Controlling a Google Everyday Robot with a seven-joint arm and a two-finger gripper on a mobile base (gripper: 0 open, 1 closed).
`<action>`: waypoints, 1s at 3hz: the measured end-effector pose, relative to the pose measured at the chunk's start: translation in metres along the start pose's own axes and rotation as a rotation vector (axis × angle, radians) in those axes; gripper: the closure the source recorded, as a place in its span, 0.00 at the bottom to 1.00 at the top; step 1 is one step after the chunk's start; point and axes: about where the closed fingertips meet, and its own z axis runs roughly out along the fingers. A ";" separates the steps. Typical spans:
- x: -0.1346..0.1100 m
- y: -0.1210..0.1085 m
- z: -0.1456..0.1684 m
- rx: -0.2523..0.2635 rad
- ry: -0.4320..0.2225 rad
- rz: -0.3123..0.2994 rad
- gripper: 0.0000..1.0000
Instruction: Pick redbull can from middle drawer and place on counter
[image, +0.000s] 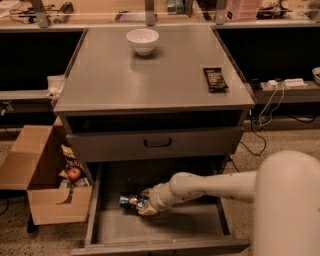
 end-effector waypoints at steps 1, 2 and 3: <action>-0.049 0.000 -0.068 0.027 -0.115 -0.115 1.00; -0.085 0.001 -0.141 0.057 -0.233 -0.214 1.00; -0.065 0.006 -0.168 0.088 -0.237 -0.213 1.00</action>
Offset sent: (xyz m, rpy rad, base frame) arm -0.0272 -0.1295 0.2657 0.3196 -0.3483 0.1021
